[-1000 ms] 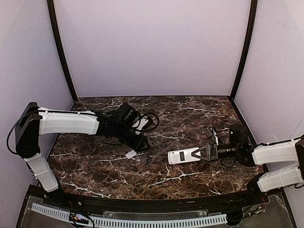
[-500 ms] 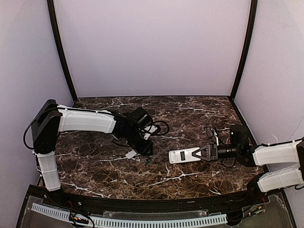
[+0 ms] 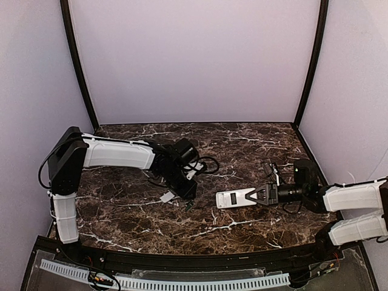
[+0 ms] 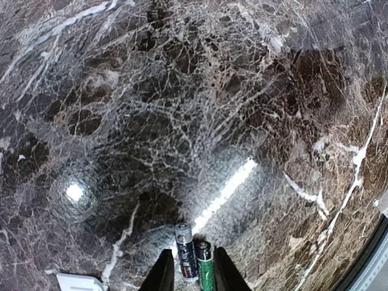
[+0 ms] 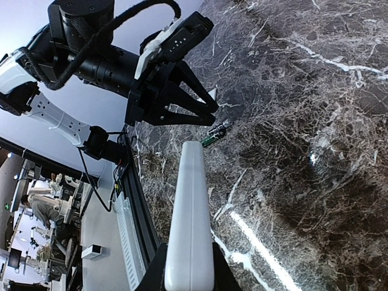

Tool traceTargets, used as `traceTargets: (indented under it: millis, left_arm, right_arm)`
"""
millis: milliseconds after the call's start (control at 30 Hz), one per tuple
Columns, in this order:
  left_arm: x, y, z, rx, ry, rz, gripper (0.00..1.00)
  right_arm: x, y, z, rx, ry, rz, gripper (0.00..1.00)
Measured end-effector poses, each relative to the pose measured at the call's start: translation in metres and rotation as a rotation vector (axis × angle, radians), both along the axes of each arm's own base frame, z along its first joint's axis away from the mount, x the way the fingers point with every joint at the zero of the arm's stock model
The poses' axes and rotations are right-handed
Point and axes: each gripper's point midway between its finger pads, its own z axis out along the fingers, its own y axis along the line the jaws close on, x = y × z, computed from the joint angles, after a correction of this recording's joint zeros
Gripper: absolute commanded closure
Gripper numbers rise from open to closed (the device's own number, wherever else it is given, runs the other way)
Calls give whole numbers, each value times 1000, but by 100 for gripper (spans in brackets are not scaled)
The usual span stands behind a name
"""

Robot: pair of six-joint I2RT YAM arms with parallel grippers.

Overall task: Load the batteries into the remote control
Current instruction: Pick up the battery from the center of the board.

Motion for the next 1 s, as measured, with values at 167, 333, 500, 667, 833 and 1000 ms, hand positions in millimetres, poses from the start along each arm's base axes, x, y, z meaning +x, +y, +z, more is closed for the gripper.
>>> traceTargets:
  millis: [167,333,500,667,833,1000]
  left_arm:
    - [-1,1,-9,18,10,-2,79]
    - [-3,3,-17,40,23,-2,81]
    - [0,3,-19,51,17,2,83]
    - [2,6,-23,75,7,10,87]
    - [5,9,-27,102,3,16,86]
    - [7,11,-27,117,-4,21,91]
  right_arm:
    - [0,0,2,-1,-10,-4,100]
    - [1,-1,3,-1,-16,-6,100]
    - [1,-1,3,-1,-17,-6,100]
    - [1,-1,3,-1,-16,-6,100]
    - [0,-1,2,-3,-14,-6,100]
    - [0,-1,1,-6,-11,-7,100]
